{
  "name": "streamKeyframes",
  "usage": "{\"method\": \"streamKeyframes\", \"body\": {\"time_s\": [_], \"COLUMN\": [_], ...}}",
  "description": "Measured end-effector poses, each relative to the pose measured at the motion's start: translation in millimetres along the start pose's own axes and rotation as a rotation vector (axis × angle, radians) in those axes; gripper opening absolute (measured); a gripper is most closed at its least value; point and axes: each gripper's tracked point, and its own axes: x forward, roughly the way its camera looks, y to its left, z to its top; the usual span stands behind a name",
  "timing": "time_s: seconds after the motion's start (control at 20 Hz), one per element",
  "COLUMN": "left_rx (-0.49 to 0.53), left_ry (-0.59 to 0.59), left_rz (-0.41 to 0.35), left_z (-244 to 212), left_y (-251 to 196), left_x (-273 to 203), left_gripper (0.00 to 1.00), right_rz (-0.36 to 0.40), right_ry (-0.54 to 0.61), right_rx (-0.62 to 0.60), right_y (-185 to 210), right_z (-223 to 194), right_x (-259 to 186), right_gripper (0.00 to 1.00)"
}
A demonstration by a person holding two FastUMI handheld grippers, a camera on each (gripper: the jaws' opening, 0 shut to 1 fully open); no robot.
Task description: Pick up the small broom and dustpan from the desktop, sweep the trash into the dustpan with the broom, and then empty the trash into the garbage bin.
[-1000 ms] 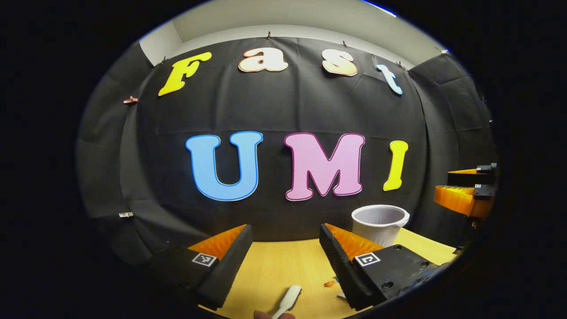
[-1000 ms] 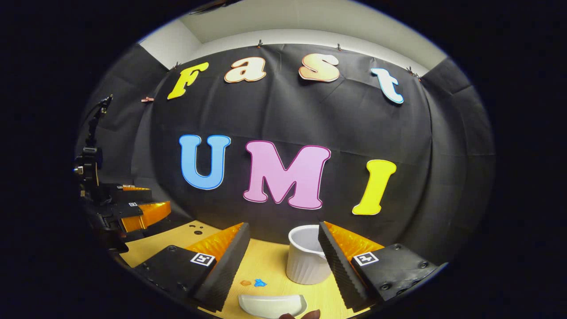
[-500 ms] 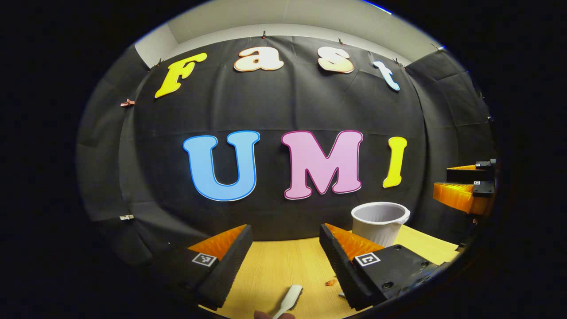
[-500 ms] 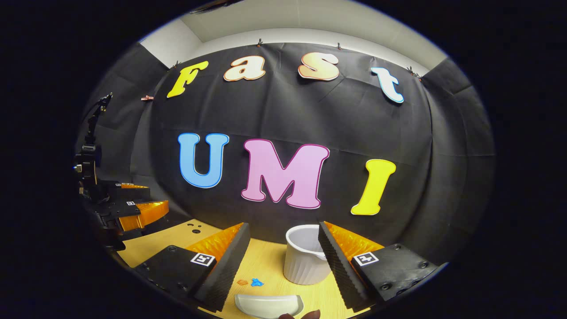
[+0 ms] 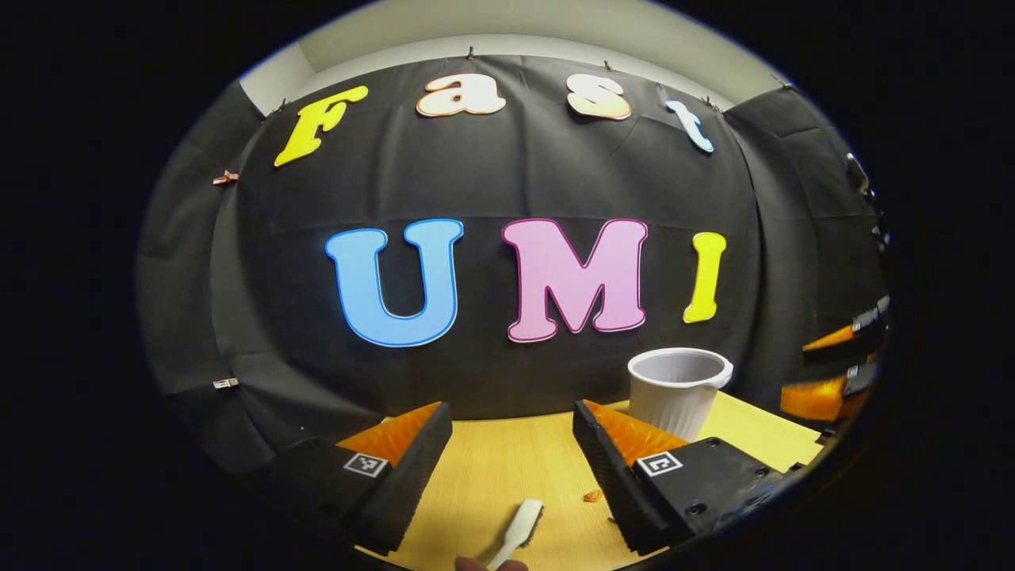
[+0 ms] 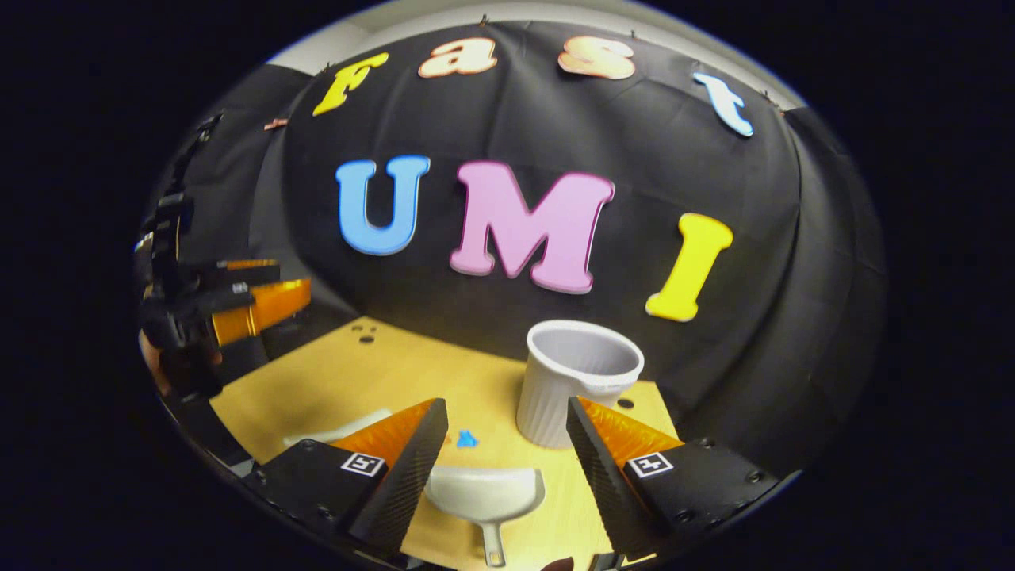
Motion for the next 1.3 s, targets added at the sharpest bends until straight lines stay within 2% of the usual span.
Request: {"method": "streamKeyframes", "body": {"time_s": [0.3, 0.6, 0.85, 1.1, 1.15, 1.2, 1.25, 1.3], "left_rx": [0.034, 0.033, 0.049, 0.046, 0.044, 0.042, 0.041, 0.04], "left_ry": [0.03, 0.059, 0.086, 0.128, 0.136, 0.14, 0.144, 0.149], "left_rz": [0.008, 0.035, 0.081, 0.126, 0.134, 0.142, 0.15, 0.156], "left_z": [-18, -30, -38, -54, -57, -58, -60, -62], "left_y": [9, 19, 34, 49, 52, 54, 57, 58], "left_x": [-5, -11, -14, -19, -21, -22, -22, -20], "left_gripper": [0.98, 0.98, 0.97, 0.96, 0.97, 0.97, 0.97, 0.97], "right_rz": [0.068, 0.066, 0.1, 0.084, 0.073, 0.073, 0.077, 0.077], "right_ry": [0.368, 0.584, 0.705, 0.778, 0.778, 0.786, 0.798, 0.809], "right_rx": [0.046, -0.009, 0.018, 0.019, 0.024, 0.041, 0.055, 0.059], "right_y": [16, 9, 23, 20, 19, 21, 23, 23], "right_z": [-128, -221, -273, -296, -296, -296, -298, -299], "right_x": [8, 43, 69, 90, 94, 96, 96, 97], "right_gripper": [0.91, 0.88, 0.85, 0.81, 0.68, 0.67, 0.59, 0.59]}}
